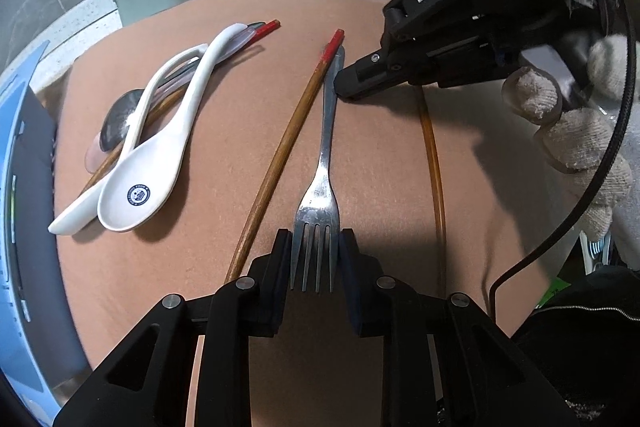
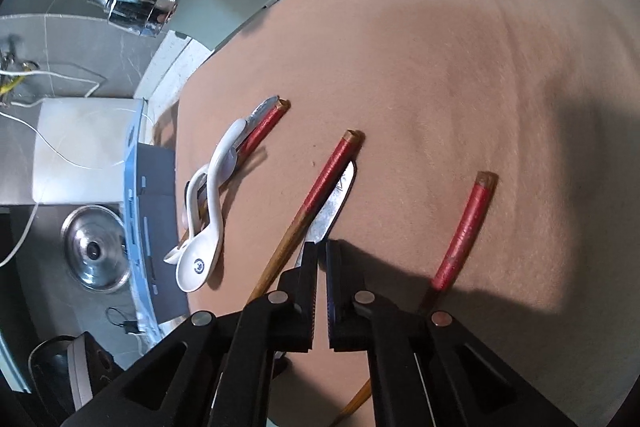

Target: Organize utensils

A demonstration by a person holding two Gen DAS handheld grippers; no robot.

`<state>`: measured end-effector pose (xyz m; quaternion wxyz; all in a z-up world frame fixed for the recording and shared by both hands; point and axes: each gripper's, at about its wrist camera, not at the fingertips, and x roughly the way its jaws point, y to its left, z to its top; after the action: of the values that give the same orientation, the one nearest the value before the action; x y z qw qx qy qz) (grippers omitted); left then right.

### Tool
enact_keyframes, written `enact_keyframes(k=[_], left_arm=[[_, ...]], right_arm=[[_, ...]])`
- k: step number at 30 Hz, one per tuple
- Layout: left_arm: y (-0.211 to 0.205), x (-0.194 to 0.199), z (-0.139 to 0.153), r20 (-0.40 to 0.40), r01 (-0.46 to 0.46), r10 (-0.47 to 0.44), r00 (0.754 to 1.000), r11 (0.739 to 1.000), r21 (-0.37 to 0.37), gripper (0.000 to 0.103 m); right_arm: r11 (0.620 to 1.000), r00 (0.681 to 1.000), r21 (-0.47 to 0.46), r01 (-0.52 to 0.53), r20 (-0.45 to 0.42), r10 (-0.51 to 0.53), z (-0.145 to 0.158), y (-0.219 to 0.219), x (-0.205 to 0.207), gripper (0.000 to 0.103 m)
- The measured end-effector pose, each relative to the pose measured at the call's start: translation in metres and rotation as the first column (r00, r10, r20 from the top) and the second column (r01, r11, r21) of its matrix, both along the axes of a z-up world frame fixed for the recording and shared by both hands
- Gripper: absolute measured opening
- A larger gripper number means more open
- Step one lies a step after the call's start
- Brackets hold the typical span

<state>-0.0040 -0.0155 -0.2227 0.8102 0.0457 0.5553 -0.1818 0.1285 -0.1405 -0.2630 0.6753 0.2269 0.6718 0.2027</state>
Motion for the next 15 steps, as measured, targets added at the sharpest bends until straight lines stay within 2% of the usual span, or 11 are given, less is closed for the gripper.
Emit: enact_keyframes(k=[2,6,10,15], left_arm=[[0.002,-0.002,0.001,-0.001,-0.003,0.003,1.000,1.000,-0.010,0.022],[0.004,-0.005,0.002,0.005,-0.002,0.002,1.000,1.000,-0.018,0.022],[0.003,-0.009,0.003,0.010,0.007,-0.007,1.000,1.000,-0.025,0.022],[-0.002,-0.014,0.004,0.024,0.016,-0.016,1.000,1.000,-0.009,0.022]], right_arm=[[1.000,1.000,-0.002,-0.016,0.004,0.016,0.003,0.005,0.000,0.015],[0.997,0.999,-0.058,-0.049,0.005,0.049,0.003,0.017,0.003,0.016],[0.983,0.995,-0.155,-0.096,0.013,0.100,0.007,0.033,0.007,0.016],[0.944,0.981,-0.290,-0.160,0.059,0.184,0.014,0.057,0.006,0.017]])
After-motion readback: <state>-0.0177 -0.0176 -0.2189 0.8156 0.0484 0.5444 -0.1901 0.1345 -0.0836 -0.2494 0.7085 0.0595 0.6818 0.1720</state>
